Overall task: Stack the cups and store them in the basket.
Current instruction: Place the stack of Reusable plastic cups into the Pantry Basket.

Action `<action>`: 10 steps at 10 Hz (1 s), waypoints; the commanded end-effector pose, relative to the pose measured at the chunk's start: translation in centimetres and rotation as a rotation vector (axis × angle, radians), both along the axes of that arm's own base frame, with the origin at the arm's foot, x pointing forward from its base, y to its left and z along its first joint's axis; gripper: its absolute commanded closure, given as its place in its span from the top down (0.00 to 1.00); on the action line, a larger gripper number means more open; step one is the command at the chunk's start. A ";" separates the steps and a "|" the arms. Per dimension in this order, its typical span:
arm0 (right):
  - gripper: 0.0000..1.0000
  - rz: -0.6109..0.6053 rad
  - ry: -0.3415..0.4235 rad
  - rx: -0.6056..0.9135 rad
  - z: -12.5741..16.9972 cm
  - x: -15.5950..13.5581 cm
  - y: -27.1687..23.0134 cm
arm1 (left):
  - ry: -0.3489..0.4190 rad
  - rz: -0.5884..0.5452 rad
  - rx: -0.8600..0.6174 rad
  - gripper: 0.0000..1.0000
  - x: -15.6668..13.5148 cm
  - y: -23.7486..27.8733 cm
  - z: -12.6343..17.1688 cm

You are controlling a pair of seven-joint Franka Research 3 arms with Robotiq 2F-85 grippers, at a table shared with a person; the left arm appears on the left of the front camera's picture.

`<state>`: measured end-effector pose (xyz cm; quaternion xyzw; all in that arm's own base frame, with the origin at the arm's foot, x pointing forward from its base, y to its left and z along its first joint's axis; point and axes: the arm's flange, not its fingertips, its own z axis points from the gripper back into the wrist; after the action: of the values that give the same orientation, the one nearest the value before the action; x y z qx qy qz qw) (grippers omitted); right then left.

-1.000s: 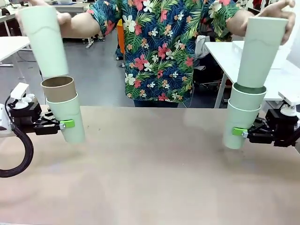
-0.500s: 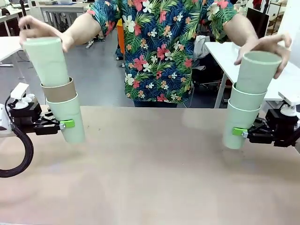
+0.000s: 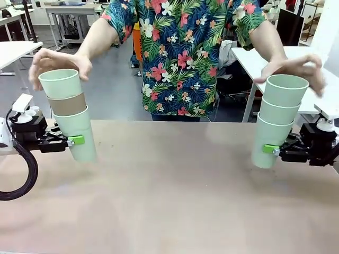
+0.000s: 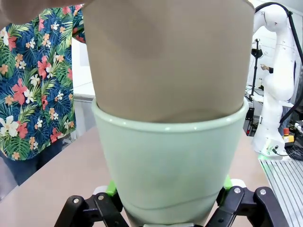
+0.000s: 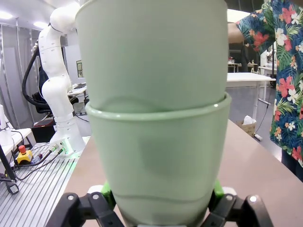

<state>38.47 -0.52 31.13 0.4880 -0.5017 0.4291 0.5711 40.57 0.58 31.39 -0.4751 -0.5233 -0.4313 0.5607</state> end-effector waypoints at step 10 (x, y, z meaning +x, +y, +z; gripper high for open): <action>0.85 -0.003 -0.008 0.000 0.4 0.0 0.0 | -0.009 -0.002 -0.003 0.87 0.0 -0.1 0.4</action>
<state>38.47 -0.52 31.04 0.4886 -0.5010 0.4284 0.5716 40.57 0.59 31.39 -0.4750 -0.5232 -0.4313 0.5609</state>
